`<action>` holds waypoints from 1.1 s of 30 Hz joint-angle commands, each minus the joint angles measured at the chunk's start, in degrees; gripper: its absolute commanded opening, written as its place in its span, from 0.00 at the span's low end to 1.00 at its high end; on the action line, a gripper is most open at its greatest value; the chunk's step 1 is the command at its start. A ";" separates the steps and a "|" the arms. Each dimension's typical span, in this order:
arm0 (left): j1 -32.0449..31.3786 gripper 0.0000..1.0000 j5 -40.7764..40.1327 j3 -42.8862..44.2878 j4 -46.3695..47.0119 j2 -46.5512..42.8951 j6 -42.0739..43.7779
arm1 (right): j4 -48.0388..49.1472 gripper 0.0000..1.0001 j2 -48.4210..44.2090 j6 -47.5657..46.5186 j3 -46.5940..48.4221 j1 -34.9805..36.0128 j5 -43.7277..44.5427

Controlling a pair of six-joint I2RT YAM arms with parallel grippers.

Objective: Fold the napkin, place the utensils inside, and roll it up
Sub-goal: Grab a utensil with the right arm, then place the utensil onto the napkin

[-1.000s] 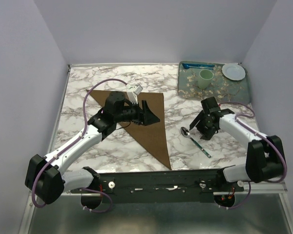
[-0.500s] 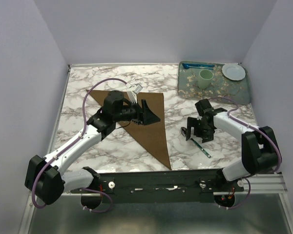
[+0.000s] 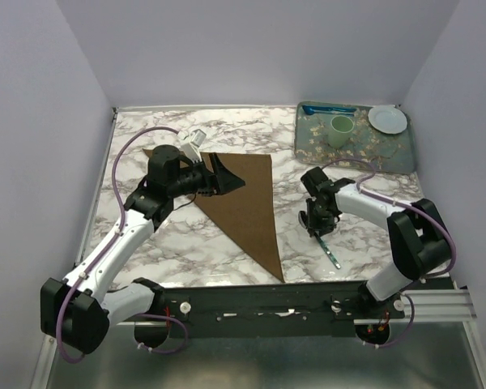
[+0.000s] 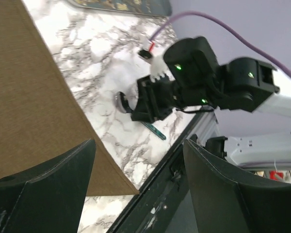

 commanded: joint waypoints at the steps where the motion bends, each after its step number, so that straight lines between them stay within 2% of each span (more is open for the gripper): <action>1: 2.19 0.83 -5.74 0.57 -6.81 -0.78 -1.76 | 4.94 0.04 -2.18 0.94 -4.39 0.35 2.77; 2: 2.62 0.83 -6.09 0.30 -6.64 -0.60 -2.38 | 5.74 0.01 -2.18 0.41 -3.26 0.35 2.85; 4: 3.68 0.86 -8.28 0.04 -7.24 0.01 -2.91 | 5.66 0.01 -0.78 -2.82 -0.89 0.35 3.20; 8: 7.72 0.86 -13.99 1.18 -12.07 -0.25 -2.12 | 0.23 0.01 1.16 -8.46 7.81 0.97 6.10; 10: 10.69 0.87 -20.55 1.62 -15.76 -1.22 -2.56 | -2.07 0.01 1.94 -11.44 14.92 2.28 7.51; 13: 15.00 0.87 -24.28 1.53 -18.49 -1.04 -4.05 | -6.11 0.01 4.31 -15.57 25.64 4.92 5.94; 21: 23.01 0.88 -31.30 0.39 -21.83 -0.69 -7.30 | -13.59 0.01 27.13 -20.69 58.24 12.38 -8.80; 22: 23.63 0.88 -31.93 0.56 -22.36 -0.86 -7.22 | -14.29 0.01 29.87 -21.12 61.76 13.09 -9.18; 23: 23.81 0.88 -32.63 0.65 -22.89 -1.04 -7.22 | -15.69 0.01 32.25 -21.39 69.53 13.88 -9.27; 24: 25.46 0.88 -33.25 0.74 -23.42 -1.48 -7.31 | -16.31 0.01 37.14 -21.65 73.01 15.28 -9.71; 27: 26.71 0.88 -33.34 1.18 -24.38 -2.18 -6.87 | -18.42 0.01 43.76 -22.36 85.56 16.78 -11.28; 29: 26.80 0.88 -33.25 1.35 -24.56 -2.80 -6.69 | -17.47 0.01 47.55 -22.97 89.03 17.66 -11.74; 33: 26.80 0.88 -32.11 0.74 -23.86 -3.76 -6.17 | -12.45 0.01 49.93 -24.73 88.24 20.03 -11.29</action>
